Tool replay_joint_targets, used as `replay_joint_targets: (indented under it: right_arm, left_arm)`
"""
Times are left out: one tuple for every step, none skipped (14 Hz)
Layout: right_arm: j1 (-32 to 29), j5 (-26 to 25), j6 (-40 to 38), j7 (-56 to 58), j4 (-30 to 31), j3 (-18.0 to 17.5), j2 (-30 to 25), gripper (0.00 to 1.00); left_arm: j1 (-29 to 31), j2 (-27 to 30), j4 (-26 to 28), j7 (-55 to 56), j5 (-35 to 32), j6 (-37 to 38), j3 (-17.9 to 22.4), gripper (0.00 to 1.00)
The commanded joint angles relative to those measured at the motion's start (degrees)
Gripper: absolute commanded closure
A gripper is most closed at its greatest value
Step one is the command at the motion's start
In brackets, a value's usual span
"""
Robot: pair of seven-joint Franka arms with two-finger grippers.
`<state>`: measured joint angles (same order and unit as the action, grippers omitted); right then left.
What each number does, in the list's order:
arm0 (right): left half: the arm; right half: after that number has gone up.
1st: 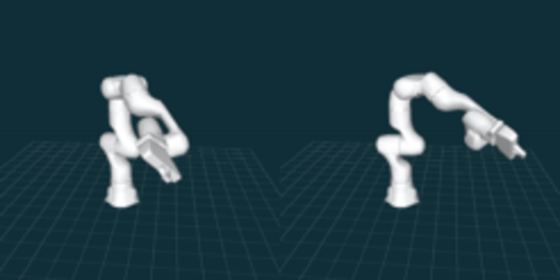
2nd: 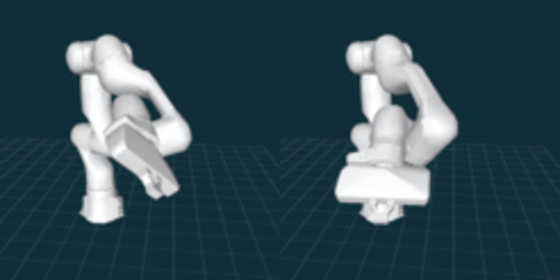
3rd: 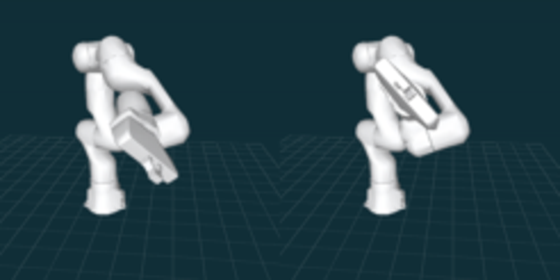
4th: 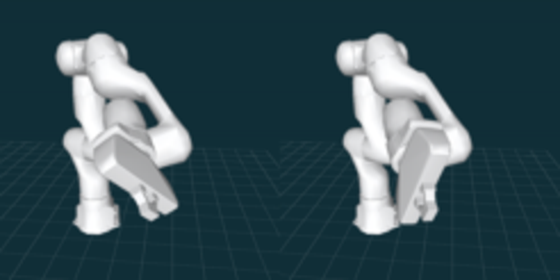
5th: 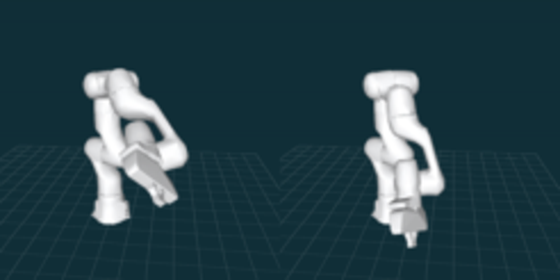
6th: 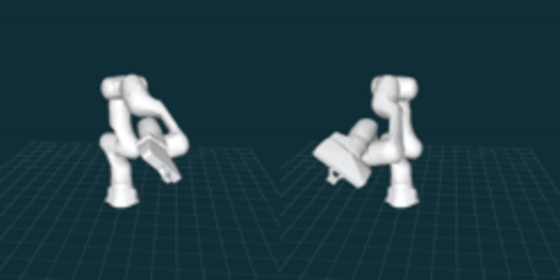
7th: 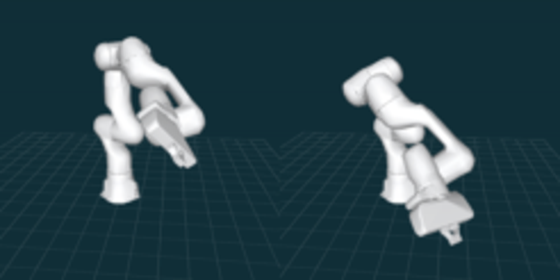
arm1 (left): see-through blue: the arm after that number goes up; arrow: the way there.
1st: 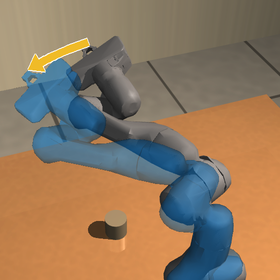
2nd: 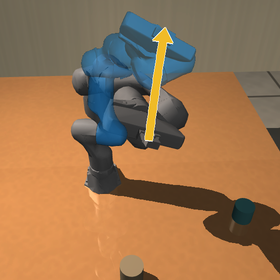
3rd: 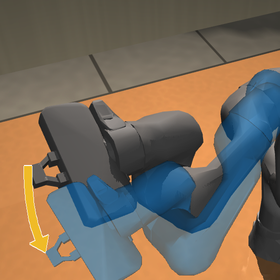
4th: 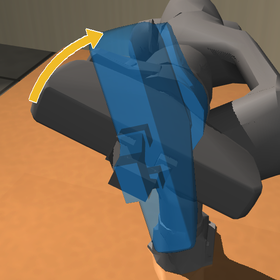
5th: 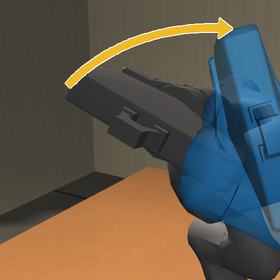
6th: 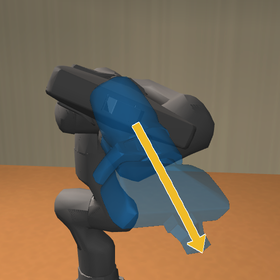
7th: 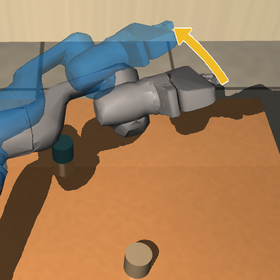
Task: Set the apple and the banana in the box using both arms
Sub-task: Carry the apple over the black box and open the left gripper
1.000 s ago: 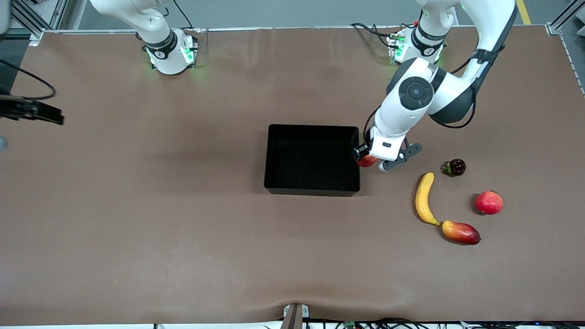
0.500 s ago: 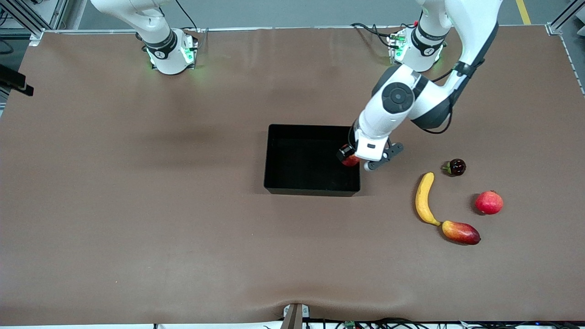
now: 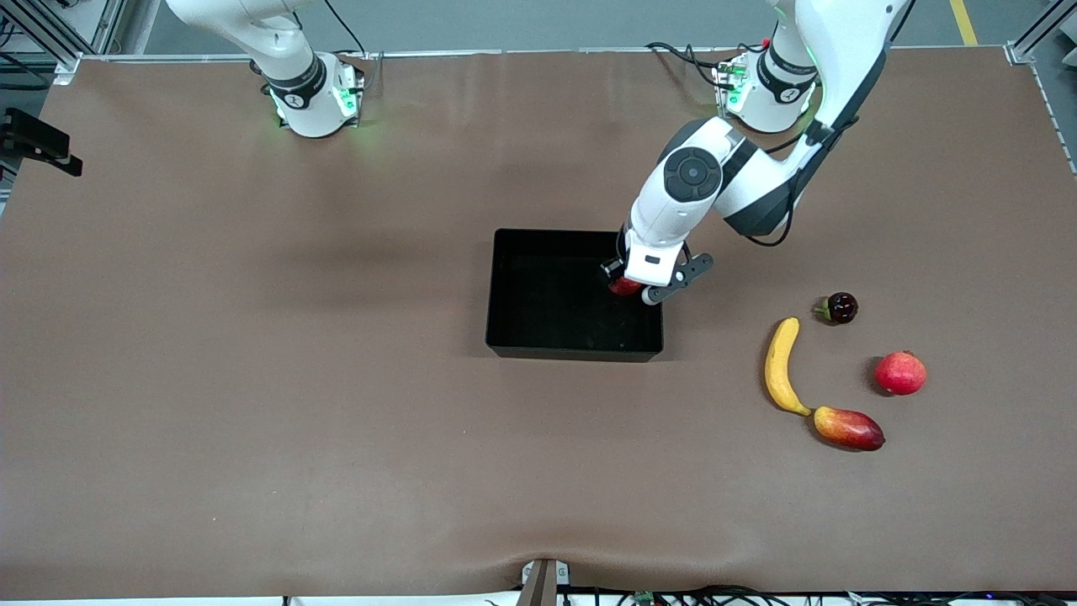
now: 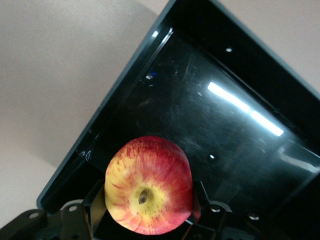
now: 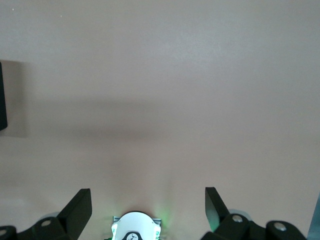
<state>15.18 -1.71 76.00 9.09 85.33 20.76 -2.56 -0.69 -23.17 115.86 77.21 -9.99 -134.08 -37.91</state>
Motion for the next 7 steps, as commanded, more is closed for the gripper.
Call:
replay_joint_targets:
  right_arm:
    - [1.0, -1.1, -0.2, -2.5, 0.3, 0.0, -1.0, 0.00]
    - [0.7, -1.1, -0.2, -2.6, 0.3, -0.6, -1.0, 0.00]
    - [-2.1, -1.1, -0.2, -2.6, 0.3, -3.7, -1.0, 0.00]
    - [-6.7, -1.1, -0.1, -2.6, 0.3, -8.1, -1.0, 0.00]
    - [-9.3, -1.1, -0.2, -2.6, 0.3, -11.1, -1.0, 0.00]
    - [-10.0, -1.2, -0.2, -2.6, 0.3, -11.4, -1.0, 0.00]
    - [-10.8, -0.6, -0.2, -2.7, 0.4, -11.4, -1.0, 0.00]
  left_arm:
    - [-1.1, -3.0, -0.1, 3.9, -3.6, -1.4, -0.3, 1.00]
    - [-1.3, -3.9, -0.1, 4.5, -4.2, -1.7, -0.2, 1.00]
    - [-1.4, -5.2, -0.1, 4.9, -5.1, -2.3, -0.2, 1.00]
    - [-1.3, -6.4, -0.2, 5.5, -6.7, -3.2, -0.2, 1.00]
    - [-1.2, -7.5, -0.2, 6.9, -8.3, -3.5, -0.1, 1.00]
    - [-1.4, -7.8, -0.4, 8.8, -9.2, -3.5, -0.1, 1.00]
    - [-1.4, -8.0, -0.6, 9.7, -9.3, -3.5, -0.1, 1.00]
